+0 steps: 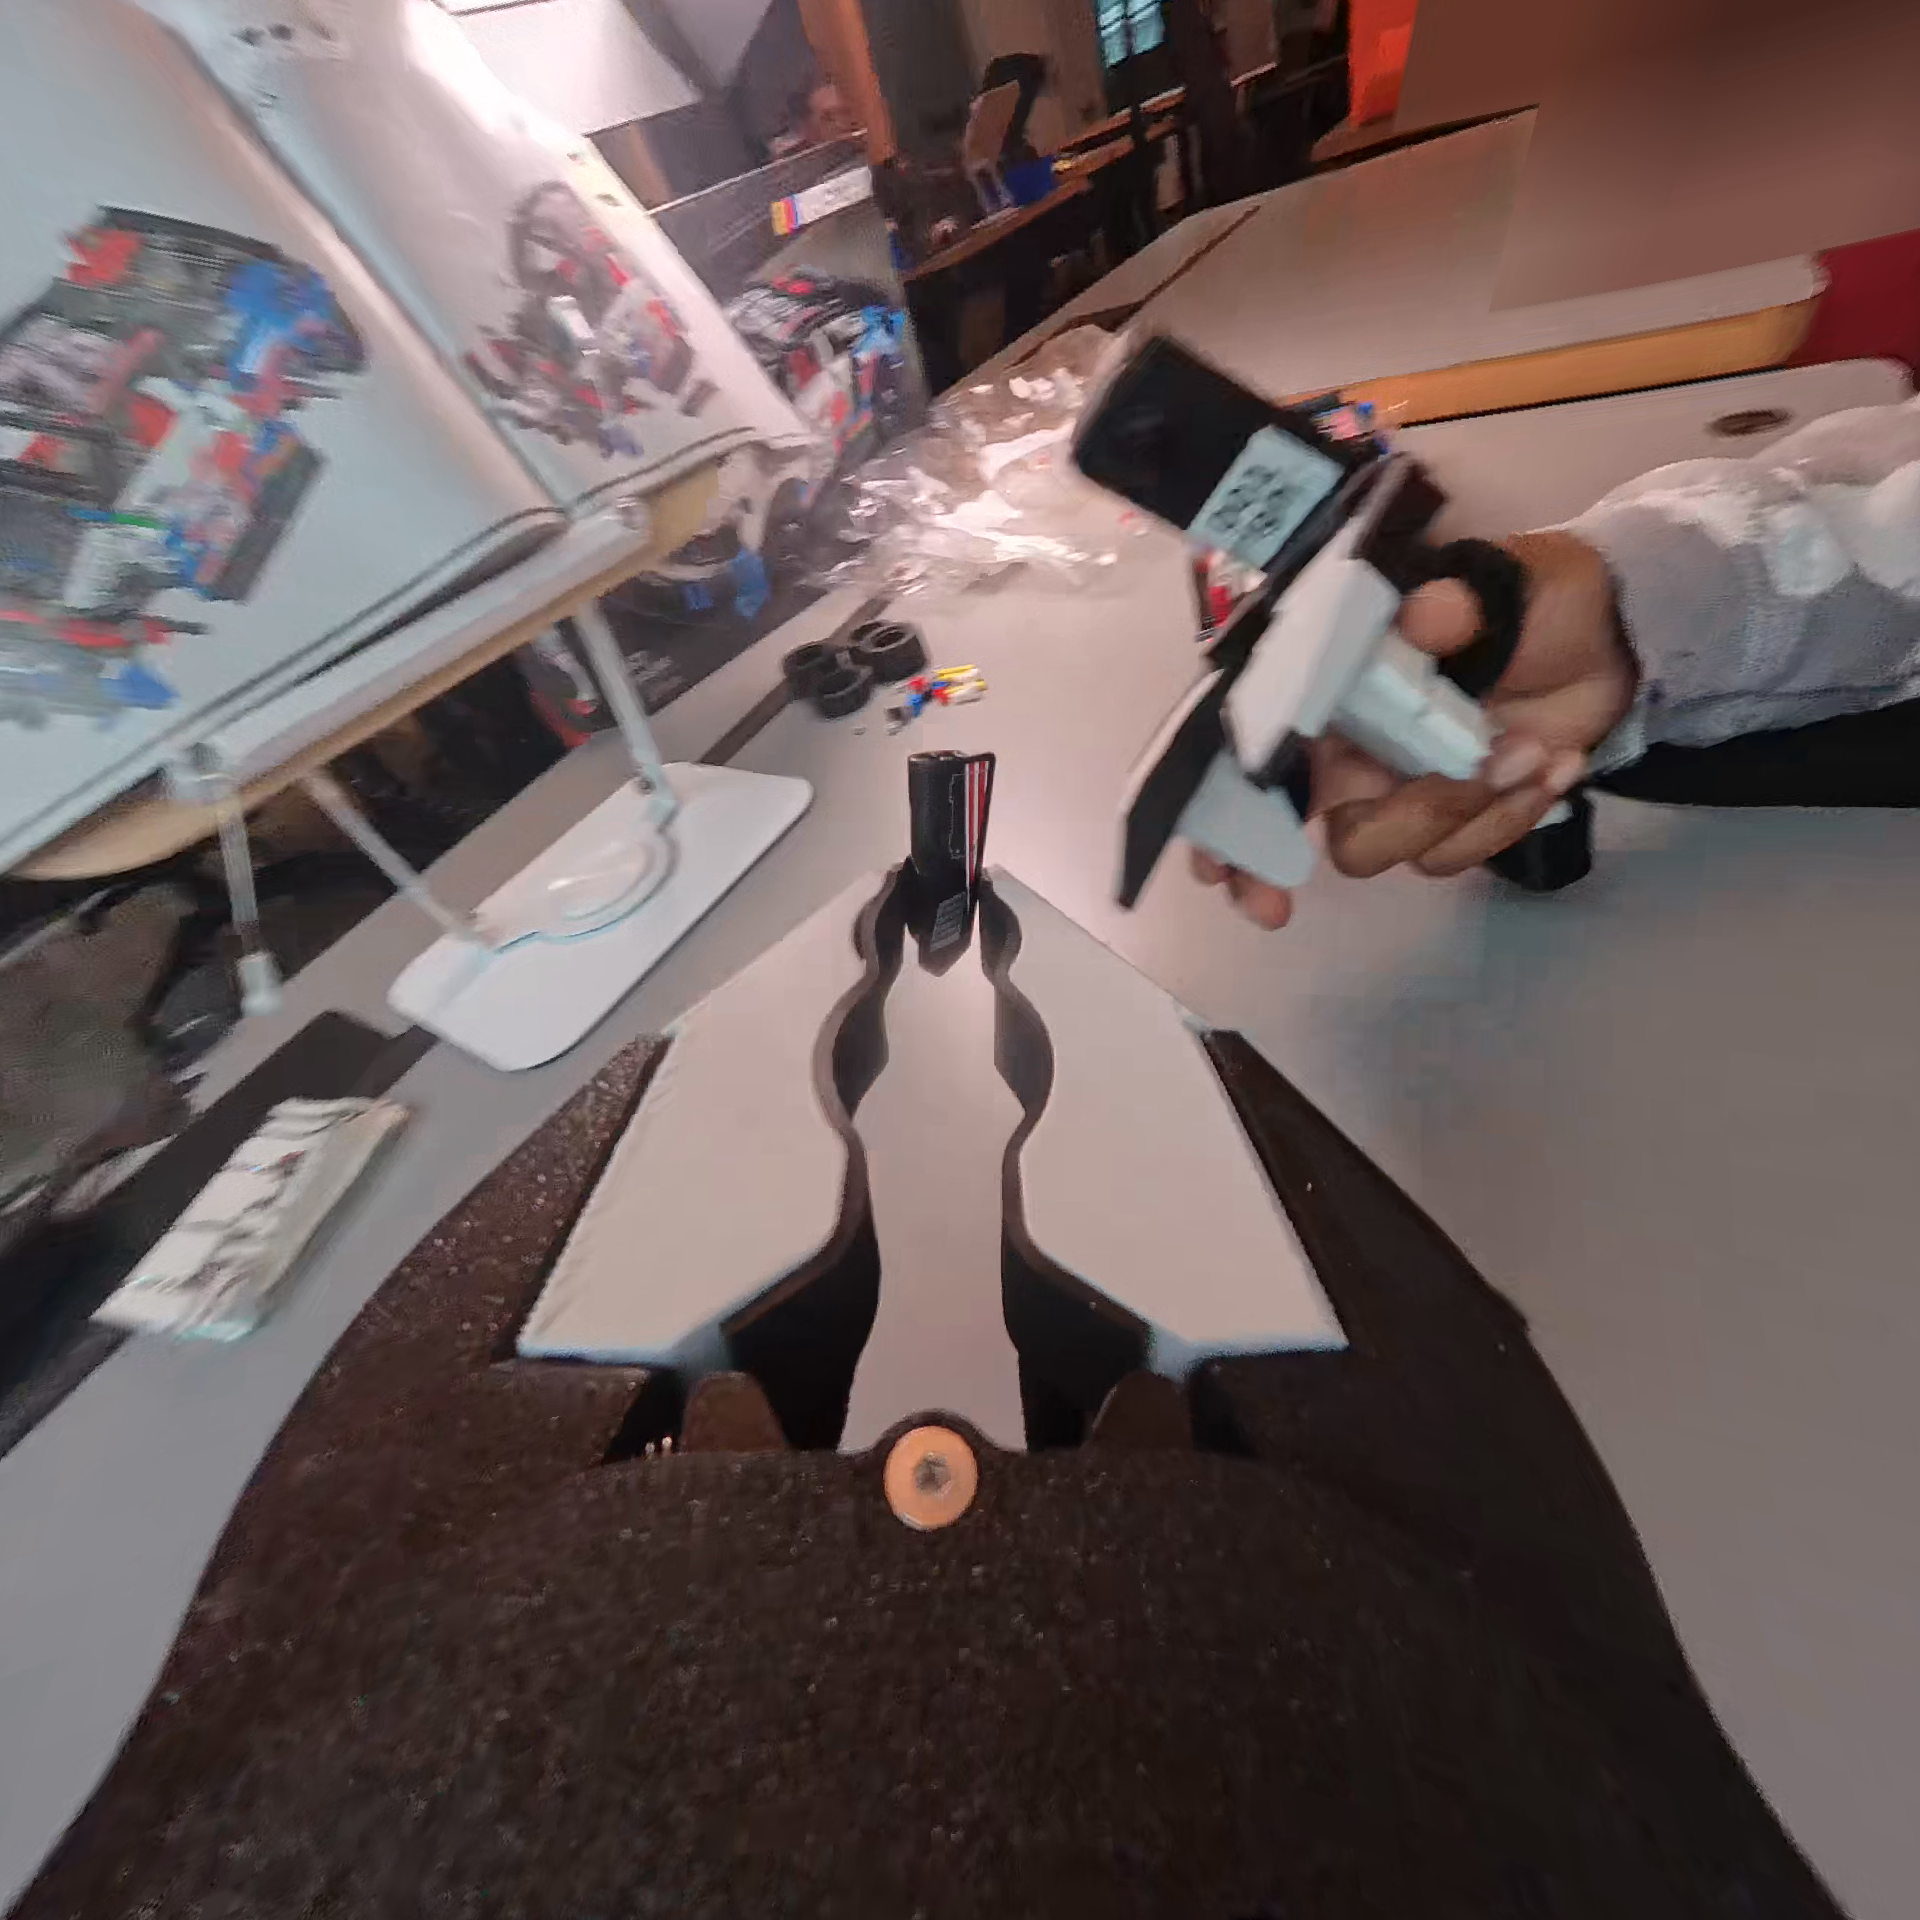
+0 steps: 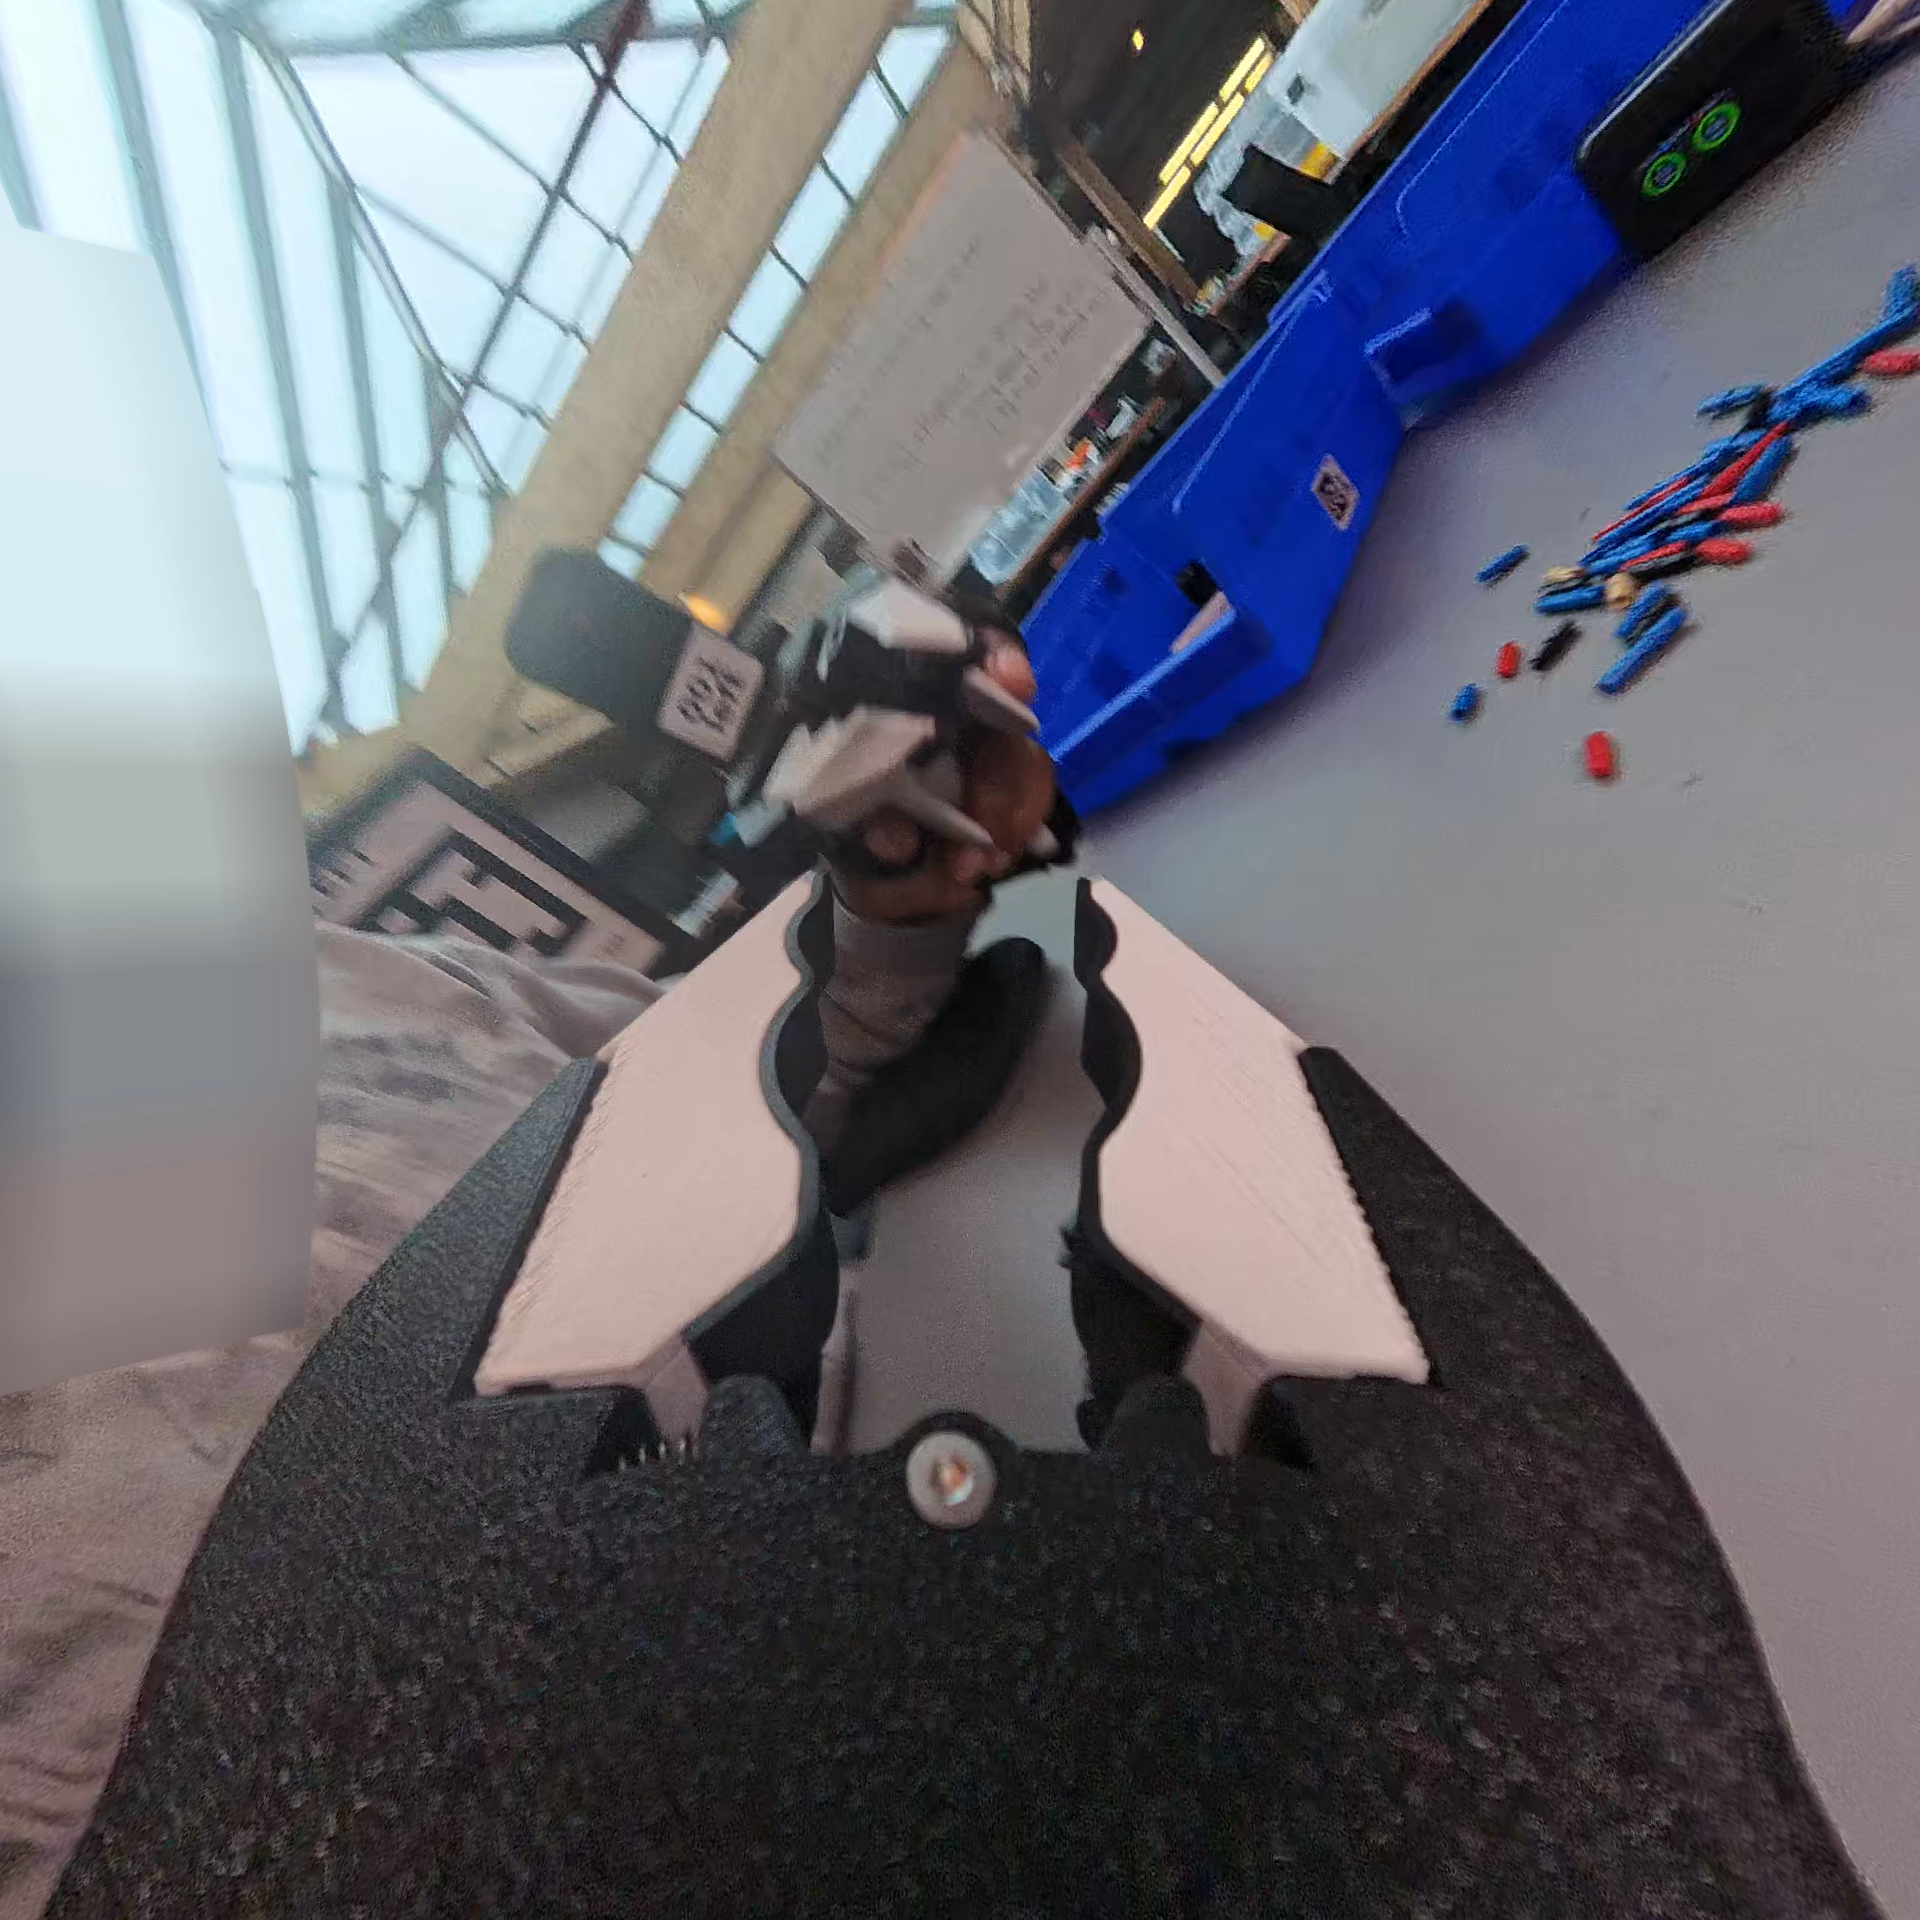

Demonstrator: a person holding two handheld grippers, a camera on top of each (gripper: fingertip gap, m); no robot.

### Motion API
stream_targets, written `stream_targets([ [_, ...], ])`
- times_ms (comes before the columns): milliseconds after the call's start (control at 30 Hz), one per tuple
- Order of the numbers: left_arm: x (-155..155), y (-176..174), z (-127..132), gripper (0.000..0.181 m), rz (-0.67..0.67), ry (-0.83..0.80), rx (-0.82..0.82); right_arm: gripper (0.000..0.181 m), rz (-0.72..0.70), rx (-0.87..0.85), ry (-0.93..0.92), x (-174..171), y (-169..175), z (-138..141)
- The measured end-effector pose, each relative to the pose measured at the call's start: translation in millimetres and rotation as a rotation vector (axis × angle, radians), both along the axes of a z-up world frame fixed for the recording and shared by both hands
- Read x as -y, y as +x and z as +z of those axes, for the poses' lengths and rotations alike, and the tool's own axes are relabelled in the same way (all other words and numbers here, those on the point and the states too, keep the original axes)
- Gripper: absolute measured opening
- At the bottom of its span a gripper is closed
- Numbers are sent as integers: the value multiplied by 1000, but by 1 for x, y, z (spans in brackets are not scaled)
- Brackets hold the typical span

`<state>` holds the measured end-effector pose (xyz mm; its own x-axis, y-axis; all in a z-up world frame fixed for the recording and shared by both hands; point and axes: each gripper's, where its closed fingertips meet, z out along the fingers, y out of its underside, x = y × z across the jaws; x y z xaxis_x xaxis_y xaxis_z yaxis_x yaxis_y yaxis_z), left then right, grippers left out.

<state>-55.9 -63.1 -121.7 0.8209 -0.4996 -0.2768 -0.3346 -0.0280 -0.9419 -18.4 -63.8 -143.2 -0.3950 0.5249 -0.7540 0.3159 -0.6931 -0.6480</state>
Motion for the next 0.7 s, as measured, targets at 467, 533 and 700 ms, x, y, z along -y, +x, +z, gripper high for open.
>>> stream_targets([
  [467,102,-287,-43,32,943,-571,-149,33,233,336,991,55,-10,-100],
  [533,91,-275,-34,41,913,-511,-154,37,258,389,1002,62,-8,-105],
  [700,51,-211,-5,50,693,-334,-111,35,227,460,1089,62,-9,-114],
])
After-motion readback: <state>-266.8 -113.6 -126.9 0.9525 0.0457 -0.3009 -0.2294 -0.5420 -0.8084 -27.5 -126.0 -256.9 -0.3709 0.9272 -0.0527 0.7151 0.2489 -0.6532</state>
